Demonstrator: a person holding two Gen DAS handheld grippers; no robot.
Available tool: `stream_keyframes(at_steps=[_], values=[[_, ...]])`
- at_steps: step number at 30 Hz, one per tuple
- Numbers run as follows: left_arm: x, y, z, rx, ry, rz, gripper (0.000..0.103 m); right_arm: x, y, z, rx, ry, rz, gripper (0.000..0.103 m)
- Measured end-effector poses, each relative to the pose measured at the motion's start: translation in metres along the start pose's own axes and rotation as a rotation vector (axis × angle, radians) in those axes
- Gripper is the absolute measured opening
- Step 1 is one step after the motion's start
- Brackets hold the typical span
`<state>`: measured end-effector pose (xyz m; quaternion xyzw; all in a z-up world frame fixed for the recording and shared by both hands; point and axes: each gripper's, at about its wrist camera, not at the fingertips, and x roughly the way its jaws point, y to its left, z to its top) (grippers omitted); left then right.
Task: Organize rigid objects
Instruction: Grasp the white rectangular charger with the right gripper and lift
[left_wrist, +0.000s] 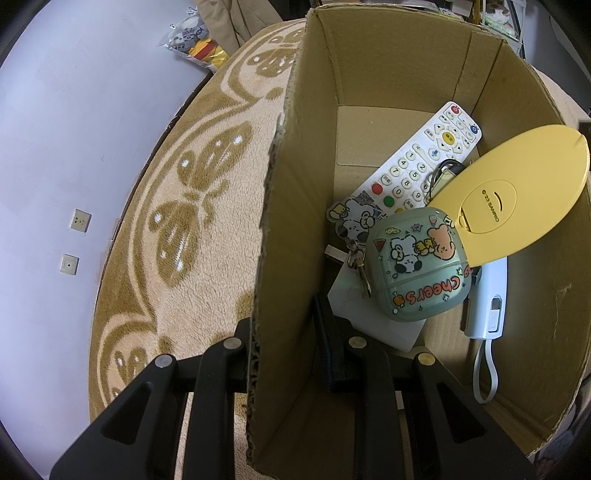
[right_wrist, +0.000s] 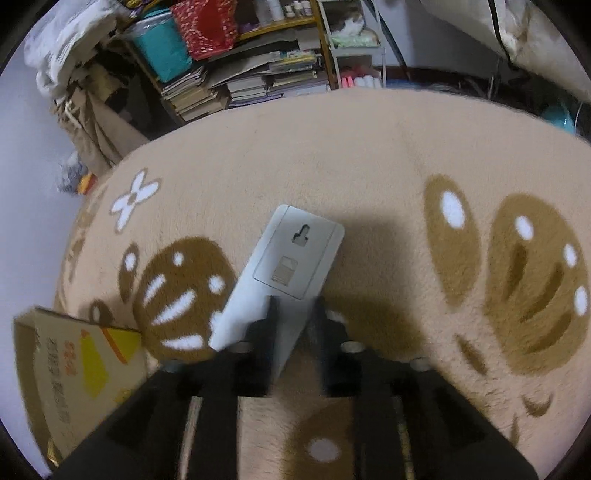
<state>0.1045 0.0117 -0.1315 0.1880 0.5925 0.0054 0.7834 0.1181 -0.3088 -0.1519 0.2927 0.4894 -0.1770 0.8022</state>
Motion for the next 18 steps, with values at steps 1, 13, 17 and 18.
stream_keyframes(at_steps=[1, 13, 17, 18], values=[[0.0, 0.0, 0.0, 0.0, 0.0, 0.0, 0.022, 0.002, -0.002, 0.001, 0.032, 0.001, 0.021, 0.054], [-0.001, -0.001, 0.0, 0.001, 0.0, 0.0, 0.022, 0.024, 0.019, 0.004, 0.035, -0.052, -0.075, 0.058], [0.0, -0.001, 0.001, 0.0, 0.0, -0.001, 0.022, 0.02, 0.024, -0.001, -0.055, -0.05, -0.096, 0.054], [0.0, 0.0, 0.0, 0.001, 0.0, -0.001, 0.022, 0.017, 0.025, -0.003, -0.082, -0.045, -0.1, 0.054]])
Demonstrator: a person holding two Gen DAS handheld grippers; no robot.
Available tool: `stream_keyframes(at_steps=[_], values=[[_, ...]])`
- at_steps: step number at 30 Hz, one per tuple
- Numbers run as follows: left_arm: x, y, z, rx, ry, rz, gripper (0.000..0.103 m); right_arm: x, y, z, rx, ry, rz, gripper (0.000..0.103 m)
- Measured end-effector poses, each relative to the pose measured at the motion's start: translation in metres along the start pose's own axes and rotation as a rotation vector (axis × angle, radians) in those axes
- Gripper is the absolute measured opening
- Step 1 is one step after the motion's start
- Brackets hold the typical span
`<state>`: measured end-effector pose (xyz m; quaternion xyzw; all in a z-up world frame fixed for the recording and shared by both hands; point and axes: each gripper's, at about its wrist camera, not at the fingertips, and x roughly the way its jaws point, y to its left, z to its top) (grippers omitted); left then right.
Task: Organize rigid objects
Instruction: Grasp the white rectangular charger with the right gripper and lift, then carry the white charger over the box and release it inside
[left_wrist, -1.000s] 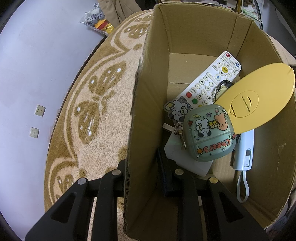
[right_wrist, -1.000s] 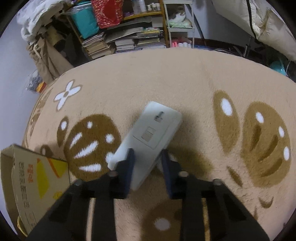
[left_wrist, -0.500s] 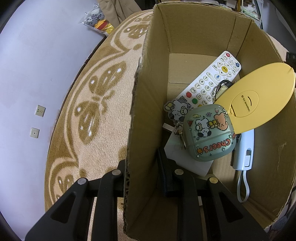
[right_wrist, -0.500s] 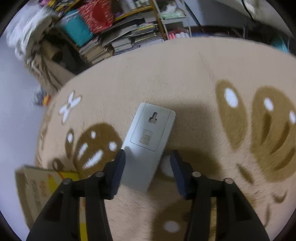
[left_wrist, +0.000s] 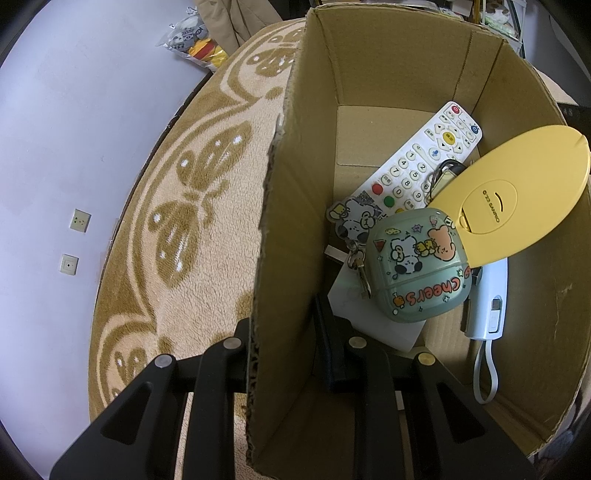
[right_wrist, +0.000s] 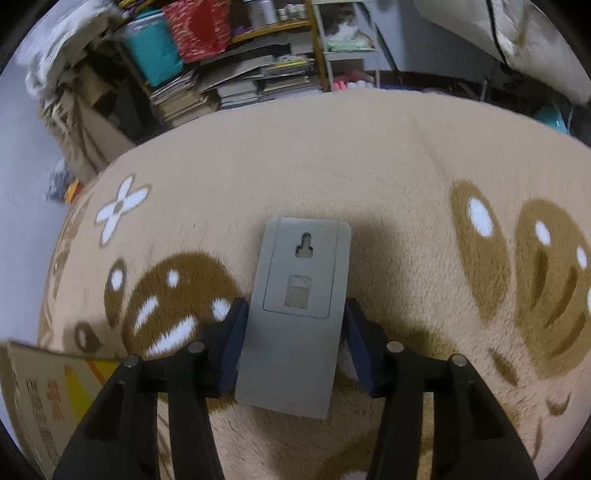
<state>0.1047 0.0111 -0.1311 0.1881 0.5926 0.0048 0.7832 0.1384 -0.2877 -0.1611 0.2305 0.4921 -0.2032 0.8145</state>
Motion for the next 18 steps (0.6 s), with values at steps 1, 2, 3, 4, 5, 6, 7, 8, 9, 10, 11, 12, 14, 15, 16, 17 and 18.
stream_keyframes(at_steps=[1, 2, 3, 4, 5, 6, 7, 8, 9, 10, 11, 12, 14, 15, 16, 17, 18], values=[[0.0, 0.0, 0.0, -0.001, 0.0, 0.0, 0.022, -0.002, 0.0, -0.002, -0.022, 0.003, -0.001, 0.054], [0.0, 0.0, 0.0, -0.001, 0.0, -0.001, 0.022, -0.005, 0.001, -0.004, -0.042, 0.004, -0.002, 0.054], [0.0, 0.0, 0.0, 0.0, 0.0, -0.001, 0.022, -0.009, 0.002, -0.009, -0.065, -0.001, -0.004, 0.054], [0.0, 0.0, 0.0, -0.001, 0.0, -0.001, 0.022, -0.012, 0.002, -0.012, -0.078, -0.006, -0.004, 0.054], [0.0, 0.0, 0.0, -0.002, 0.001, -0.001, 0.022, -0.017, 0.003, -0.017, -0.101, -0.015, -0.005, 0.054], [0.0, 0.0, 0.0, -0.001, 0.0, -0.001, 0.022, -0.023, 0.003, -0.023, -0.117, -0.031, -0.008, 0.054], [0.0, 0.0, 0.0, 0.0, 0.0, 0.0, 0.022, -0.027, 0.003, -0.026, -0.124, -0.041, -0.005, 0.054], [0.0, 0.0, 0.0, 0.0, -0.001, 0.0, 0.022, -0.033, 0.003, -0.03, -0.128, -0.053, 0.005, 0.054], [0.0, 0.0, 0.0, 0.0, -0.001, 0.0, 0.022, -0.039, 0.004, -0.032, -0.133, -0.058, 0.019, 0.054], [0.0, 0.0, 0.0, 0.0, 0.0, 0.0, 0.022, -0.044, 0.005, -0.034, -0.137, -0.062, 0.035, 0.054], [0.0, 0.0, 0.0, -0.001, 0.0, -0.001, 0.022, -0.049, 0.006, -0.036, -0.139, -0.068, 0.049, 0.054], [0.0, 0.0, 0.0, -0.001, 0.0, -0.001, 0.022, -0.056, 0.008, -0.038, -0.147, -0.076, 0.066, 0.054], [0.0, 0.0, 0.0, -0.002, 0.001, -0.001, 0.022, -0.067, 0.012, -0.04, -0.155, -0.092, 0.095, 0.054], [0.0, 0.0, 0.0, -0.002, 0.001, -0.001, 0.022, -0.075, 0.015, -0.041, -0.164, -0.101, 0.112, 0.054], [0.0, 0.0, 0.001, -0.002, 0.001, 0.0, 0.022, -0.079, 0.017, -0.042, -0.168, -0.107, 0.121, 0.054], [0.0, 0.0, 0.001, -0.001, 0.001, 0.0, 0.022, -0.087, 0.02, -0.042, -0.173, -0.119, 0.136, 0.054], [0.0, -0.001, 0.001, 0.0, 0.0, 0.001, 0.022, -0.094, 0.023, -0.043, -0.177, -0.127, 0.15, 0.053]])
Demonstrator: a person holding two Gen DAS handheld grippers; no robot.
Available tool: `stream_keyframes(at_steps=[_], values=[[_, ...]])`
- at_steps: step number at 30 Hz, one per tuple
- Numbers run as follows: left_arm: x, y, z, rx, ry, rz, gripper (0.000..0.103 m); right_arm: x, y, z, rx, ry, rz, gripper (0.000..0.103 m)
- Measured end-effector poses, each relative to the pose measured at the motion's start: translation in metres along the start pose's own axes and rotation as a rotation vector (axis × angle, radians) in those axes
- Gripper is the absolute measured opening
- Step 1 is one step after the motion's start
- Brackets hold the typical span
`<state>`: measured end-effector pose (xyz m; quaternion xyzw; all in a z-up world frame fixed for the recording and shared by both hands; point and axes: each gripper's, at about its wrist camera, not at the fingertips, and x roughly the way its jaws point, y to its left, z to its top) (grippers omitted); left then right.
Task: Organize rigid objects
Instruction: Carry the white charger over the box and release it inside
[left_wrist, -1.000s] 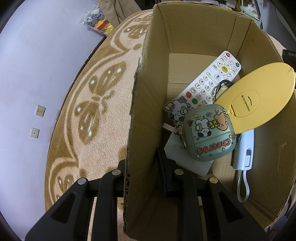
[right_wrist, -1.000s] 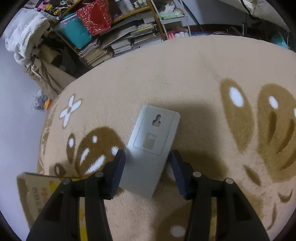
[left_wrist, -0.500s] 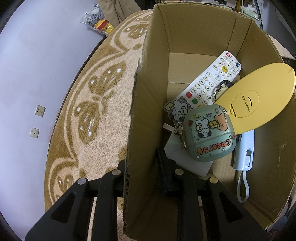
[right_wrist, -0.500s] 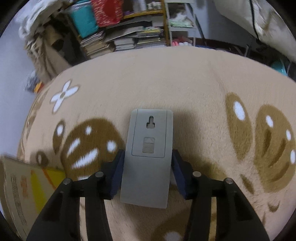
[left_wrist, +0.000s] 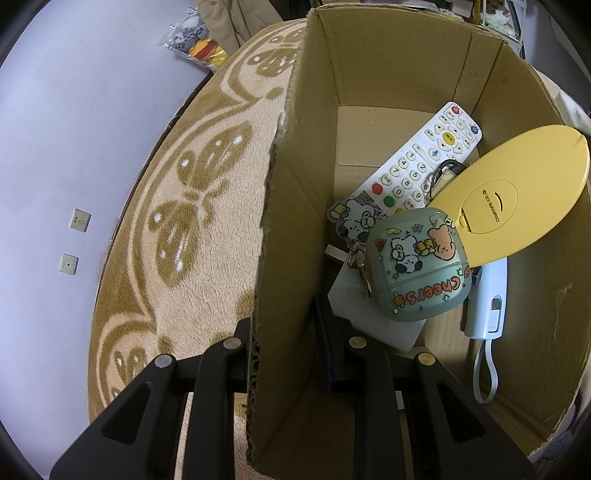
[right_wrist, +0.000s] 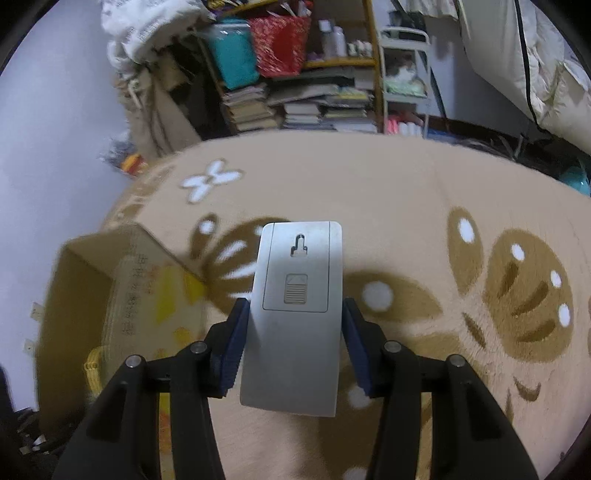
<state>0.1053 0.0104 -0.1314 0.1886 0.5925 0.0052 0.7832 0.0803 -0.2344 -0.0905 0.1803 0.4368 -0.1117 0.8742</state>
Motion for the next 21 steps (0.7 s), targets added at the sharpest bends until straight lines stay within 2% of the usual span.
stream_keyframes(at_steps=[10, 21], values=[[0.0, 0.0, 0.0, -0.001, -0.001, 0.0, 0.022, -0.051, 0.045, 0.0, -0.092, -0.098, 0.136, 0.054], [-0.001, 0.0, 0.0, -0.001, -0.001, -0.001, 0.022, -0.049, 0.08, -0.021, -0.2, -0.073, 0.233, 0.054]])
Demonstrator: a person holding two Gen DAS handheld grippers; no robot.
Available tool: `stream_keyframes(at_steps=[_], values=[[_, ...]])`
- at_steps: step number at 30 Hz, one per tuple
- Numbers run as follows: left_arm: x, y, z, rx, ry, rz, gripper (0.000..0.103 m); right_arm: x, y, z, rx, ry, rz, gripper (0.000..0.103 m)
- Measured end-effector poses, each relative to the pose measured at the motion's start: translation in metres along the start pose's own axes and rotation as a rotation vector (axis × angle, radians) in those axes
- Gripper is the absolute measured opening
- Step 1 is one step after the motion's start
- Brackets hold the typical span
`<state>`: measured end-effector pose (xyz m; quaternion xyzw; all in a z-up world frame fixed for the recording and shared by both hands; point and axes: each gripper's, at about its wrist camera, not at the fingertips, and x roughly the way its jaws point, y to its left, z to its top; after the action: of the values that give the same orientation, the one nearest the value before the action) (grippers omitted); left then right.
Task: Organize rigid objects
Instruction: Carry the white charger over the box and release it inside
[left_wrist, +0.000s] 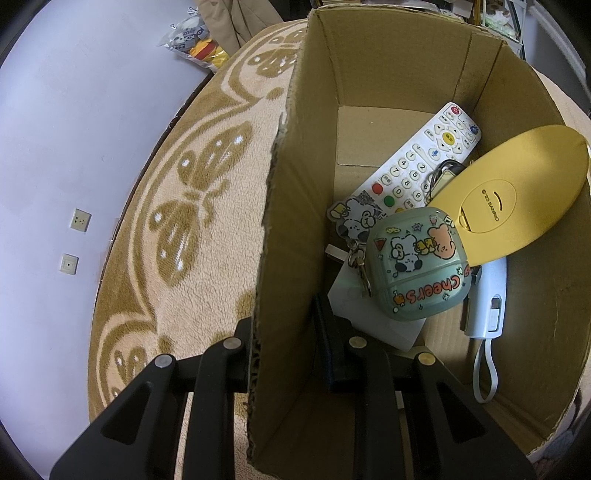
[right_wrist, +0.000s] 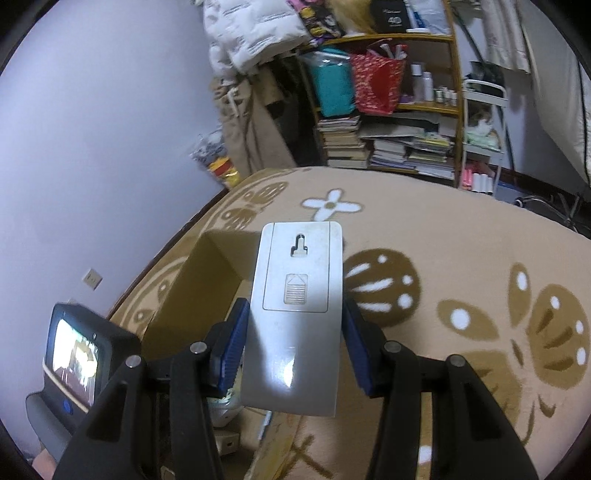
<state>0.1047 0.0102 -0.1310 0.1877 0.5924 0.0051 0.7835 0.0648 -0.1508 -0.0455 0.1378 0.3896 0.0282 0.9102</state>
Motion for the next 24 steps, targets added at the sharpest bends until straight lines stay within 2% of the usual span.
stream_keyframes(at_steps=[8, 12, 24], values=[[0.0, 0.0, 0.0, -0.001, 0.0, -0.001, 0.022, 0.014, 0.011, -0.011, -0.056, 0.042, 0.033, 0.054], [-0.001, 0.0, 0.0, -0.003, 0.0, -0.003, 0.022, 0.016, 0.017, -0.017, -0.085, 0.035, 0.013, 0.053], [-0.006, 0.005, 0.001, -0.024, -0.011, -0.017, 0.022, 0.008, 0.009, -0.013, -0.04, 0.02, 0.013, 0.053]])
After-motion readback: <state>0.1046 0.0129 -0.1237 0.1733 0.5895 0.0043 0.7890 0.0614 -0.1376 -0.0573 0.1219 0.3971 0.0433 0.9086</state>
